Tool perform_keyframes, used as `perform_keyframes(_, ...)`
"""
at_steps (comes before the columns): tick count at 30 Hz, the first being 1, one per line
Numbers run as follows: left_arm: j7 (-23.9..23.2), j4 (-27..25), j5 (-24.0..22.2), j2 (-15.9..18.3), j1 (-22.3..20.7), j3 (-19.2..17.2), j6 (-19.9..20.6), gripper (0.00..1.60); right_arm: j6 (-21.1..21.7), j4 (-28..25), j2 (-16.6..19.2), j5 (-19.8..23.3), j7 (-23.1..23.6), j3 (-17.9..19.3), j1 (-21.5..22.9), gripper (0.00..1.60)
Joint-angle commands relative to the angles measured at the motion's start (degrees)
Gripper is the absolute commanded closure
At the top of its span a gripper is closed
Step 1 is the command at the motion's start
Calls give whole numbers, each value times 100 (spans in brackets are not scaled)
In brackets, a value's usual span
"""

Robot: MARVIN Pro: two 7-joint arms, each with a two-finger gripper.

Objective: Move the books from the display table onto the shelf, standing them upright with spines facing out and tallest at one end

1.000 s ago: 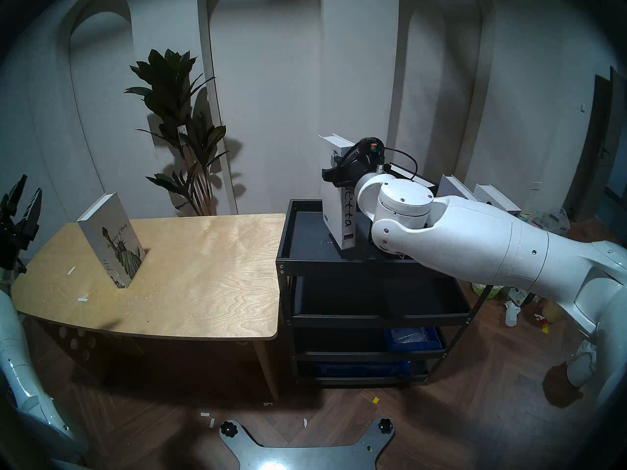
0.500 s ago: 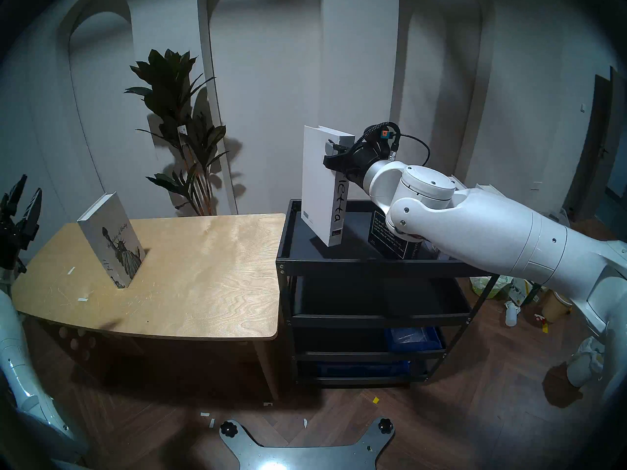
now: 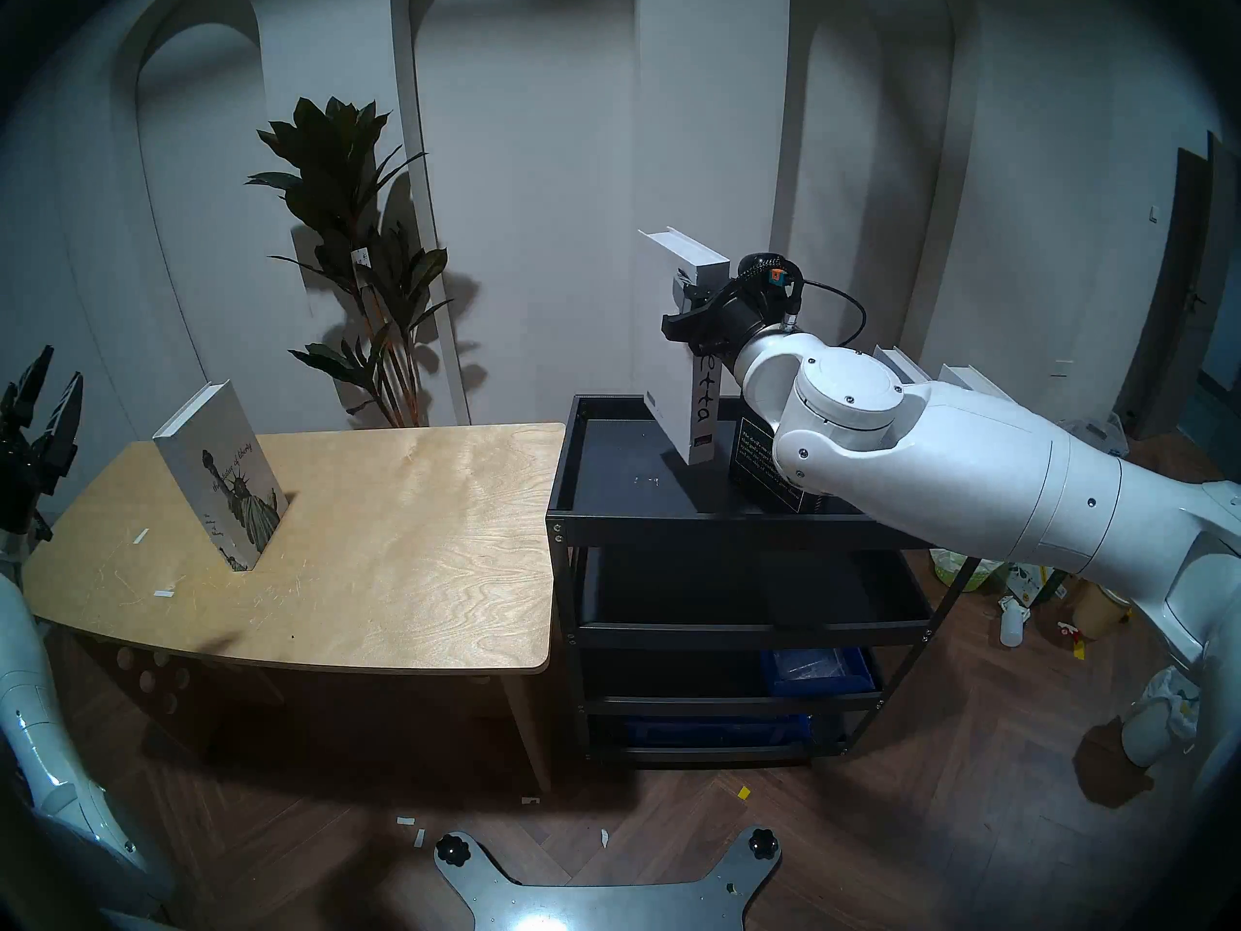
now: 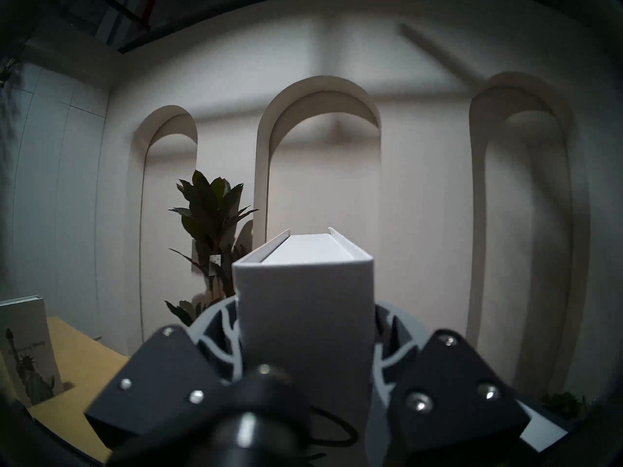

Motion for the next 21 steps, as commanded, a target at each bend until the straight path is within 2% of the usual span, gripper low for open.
perform_keyframes(1,-5,-73,7,76,-37,15,13,0,-219,-365,-8,-369,-648,24,-56,160)
perform_keyframes(5,-4,-74,7,77,-36,15,15,0,-242,-392,98,-421,-779,-40,-125,160)
perform_keyframes(12,-5,-74,7,77,-37,15,14,0,-247,-296,268,-257,-743,-77,-203,160)
perform_keyframes(21,-4,-75,8,77,-37,15,15,0,-280,66,224,-193,-514,-155,-267,160)
